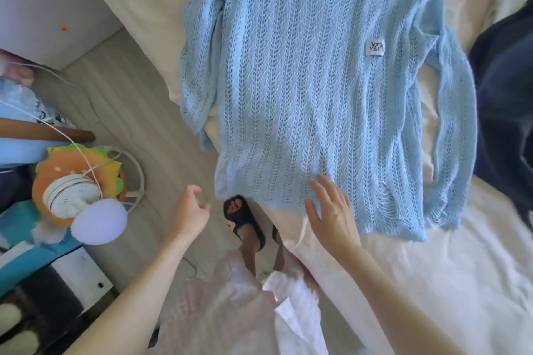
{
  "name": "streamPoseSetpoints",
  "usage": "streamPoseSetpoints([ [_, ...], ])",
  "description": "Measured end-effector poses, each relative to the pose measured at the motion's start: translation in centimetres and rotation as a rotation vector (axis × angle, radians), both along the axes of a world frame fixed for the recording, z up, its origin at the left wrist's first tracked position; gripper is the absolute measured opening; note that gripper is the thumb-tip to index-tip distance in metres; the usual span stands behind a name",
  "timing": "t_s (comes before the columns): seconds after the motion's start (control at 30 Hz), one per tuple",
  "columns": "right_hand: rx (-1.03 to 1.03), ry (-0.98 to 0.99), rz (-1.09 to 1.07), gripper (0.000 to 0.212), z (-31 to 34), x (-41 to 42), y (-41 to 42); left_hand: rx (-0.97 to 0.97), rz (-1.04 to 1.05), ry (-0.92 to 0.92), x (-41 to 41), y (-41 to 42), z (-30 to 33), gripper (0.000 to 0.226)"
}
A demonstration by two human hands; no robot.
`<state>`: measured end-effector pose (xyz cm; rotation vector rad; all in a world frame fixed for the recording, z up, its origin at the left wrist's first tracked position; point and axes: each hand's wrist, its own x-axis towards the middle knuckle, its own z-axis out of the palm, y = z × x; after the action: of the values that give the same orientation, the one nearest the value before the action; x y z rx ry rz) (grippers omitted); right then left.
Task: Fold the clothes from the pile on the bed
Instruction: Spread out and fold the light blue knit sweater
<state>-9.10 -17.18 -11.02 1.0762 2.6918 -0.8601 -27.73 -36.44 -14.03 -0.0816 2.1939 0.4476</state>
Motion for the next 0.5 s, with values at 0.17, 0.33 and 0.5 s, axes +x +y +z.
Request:
streamPoseSetpoints([
  [0.17, 0.170, 0.012, -0.377, 0.023, 1.4, 3.8, 5.6, 0.206, -0.415, 0.232, 2.8, 6.3, 1.9, 0.044],
  [0.33, -0.023, -0.146, -0.758, 0.035, 0.8, 8.8, 12.3, 0.357, -0.769, 0.334, 8.7, 13.7, 3.0, 0.049],
  [0.5, -0.319, -0.220, -0.732, 0.022, -0.6, 10.8, 14.5, 0.304, -1.017, 0.276, 14.1, 18.4, 2.6, 0.058],
])
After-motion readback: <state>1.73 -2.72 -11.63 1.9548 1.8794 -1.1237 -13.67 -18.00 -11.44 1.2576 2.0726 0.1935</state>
